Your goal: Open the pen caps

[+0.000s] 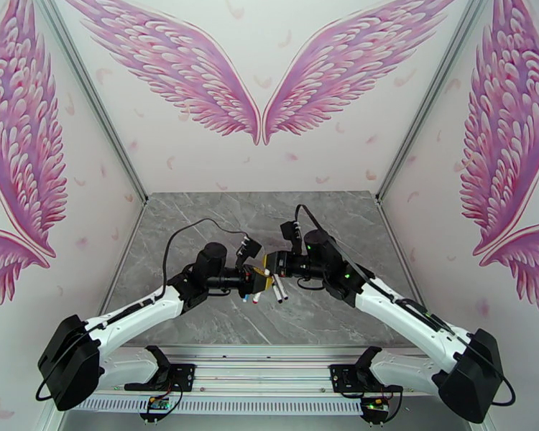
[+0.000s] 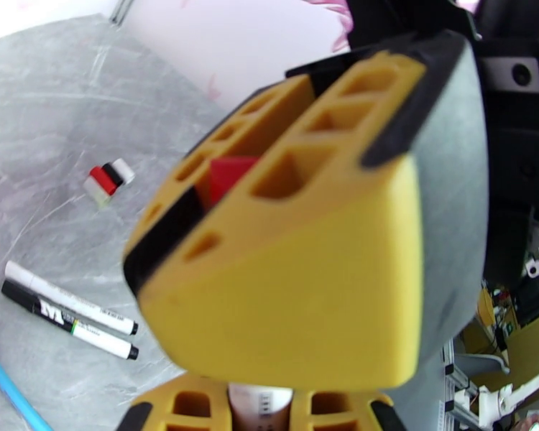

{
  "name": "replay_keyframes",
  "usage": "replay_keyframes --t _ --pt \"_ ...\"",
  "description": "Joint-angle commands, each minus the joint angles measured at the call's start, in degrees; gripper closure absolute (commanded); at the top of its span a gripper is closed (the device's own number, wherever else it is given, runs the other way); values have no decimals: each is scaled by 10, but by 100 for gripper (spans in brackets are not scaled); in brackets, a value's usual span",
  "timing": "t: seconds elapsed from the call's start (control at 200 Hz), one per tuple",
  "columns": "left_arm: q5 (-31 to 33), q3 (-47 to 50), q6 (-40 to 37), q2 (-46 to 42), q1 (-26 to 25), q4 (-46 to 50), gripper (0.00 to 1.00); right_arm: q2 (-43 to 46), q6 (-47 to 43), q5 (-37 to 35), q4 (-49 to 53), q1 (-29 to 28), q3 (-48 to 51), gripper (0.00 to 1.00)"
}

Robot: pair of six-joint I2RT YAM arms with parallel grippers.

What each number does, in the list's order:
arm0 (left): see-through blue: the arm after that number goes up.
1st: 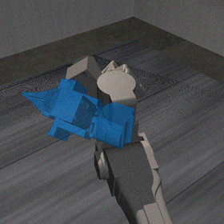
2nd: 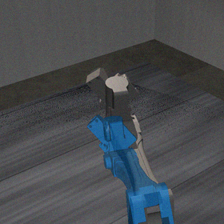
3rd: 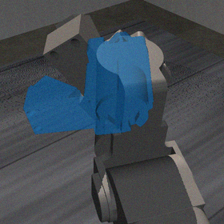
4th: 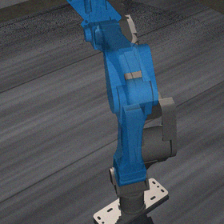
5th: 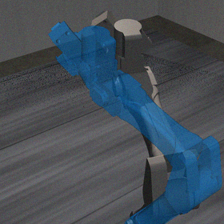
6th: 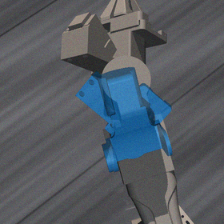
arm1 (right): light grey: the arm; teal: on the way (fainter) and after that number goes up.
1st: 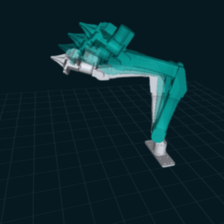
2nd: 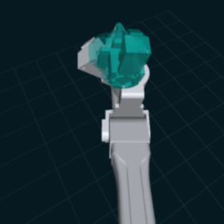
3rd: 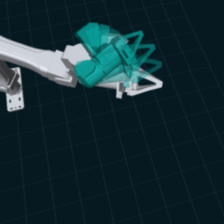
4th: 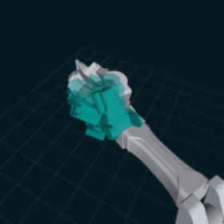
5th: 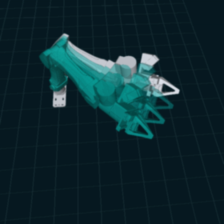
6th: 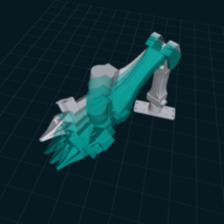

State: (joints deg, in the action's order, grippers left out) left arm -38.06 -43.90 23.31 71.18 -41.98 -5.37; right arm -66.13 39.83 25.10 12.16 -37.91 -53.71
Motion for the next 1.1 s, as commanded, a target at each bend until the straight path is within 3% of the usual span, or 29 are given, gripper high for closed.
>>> replay_keyframes --t 0.0,0.27,0.48,0.63,0.87,1.094 --pt "50 -11 -35 -1 -13 89 96 38 -44 23 -17 14 -13 84" --pt "305 -46 -68 -2 -119 140 98 40 18 -168 105 15 -54 85" --pt "384 -74 -81 21 -182 160 98 48 43 -232 110 16 -46 86" --pt "344 -71 -67 35 -192 146 98 60 38 -248 110 18 -44 87" --pt "166 -25 -15 5 -143 61 99 83 -20 -94 34 49 -15 86" --pt "54 17 27 -38 -87 -3 99 93 -45 2 2 68 -2 86"
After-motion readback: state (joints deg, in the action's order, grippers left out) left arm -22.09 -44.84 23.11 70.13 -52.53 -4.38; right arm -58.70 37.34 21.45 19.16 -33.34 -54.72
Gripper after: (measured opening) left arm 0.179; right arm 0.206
